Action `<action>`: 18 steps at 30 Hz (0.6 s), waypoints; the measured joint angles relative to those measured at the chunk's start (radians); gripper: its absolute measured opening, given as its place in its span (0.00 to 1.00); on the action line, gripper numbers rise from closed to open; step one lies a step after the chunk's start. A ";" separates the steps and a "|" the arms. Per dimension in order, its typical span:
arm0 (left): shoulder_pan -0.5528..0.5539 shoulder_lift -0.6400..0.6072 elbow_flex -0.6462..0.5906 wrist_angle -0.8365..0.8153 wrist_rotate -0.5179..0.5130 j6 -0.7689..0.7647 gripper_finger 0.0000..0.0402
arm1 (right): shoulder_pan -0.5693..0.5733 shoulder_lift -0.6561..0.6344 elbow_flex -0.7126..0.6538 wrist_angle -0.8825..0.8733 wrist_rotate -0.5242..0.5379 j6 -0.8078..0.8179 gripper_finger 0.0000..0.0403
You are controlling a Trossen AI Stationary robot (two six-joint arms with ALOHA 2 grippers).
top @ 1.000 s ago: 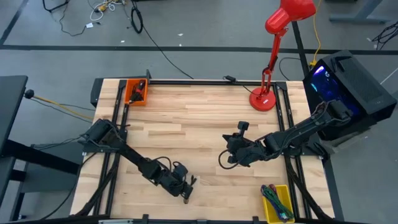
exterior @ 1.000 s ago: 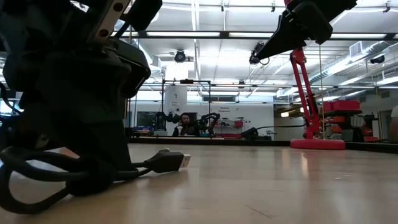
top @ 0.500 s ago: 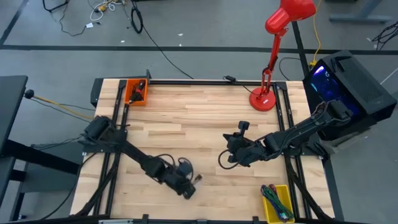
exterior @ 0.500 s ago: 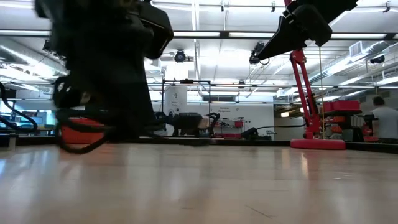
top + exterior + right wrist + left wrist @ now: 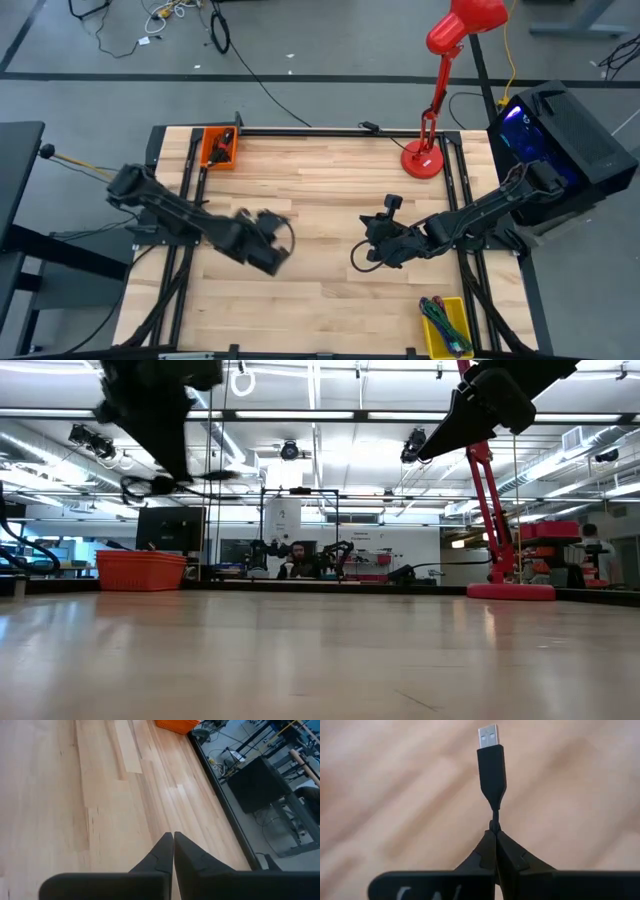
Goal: Pick & Place USB Port
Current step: Put the black charger cable into the orange bin
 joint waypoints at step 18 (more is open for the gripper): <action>0.163 -0.371 0.000 -0.541 -0.276 -0.124 0.00 | 0.000 0.000 0.000 0.023 -0.010 0.033 0.04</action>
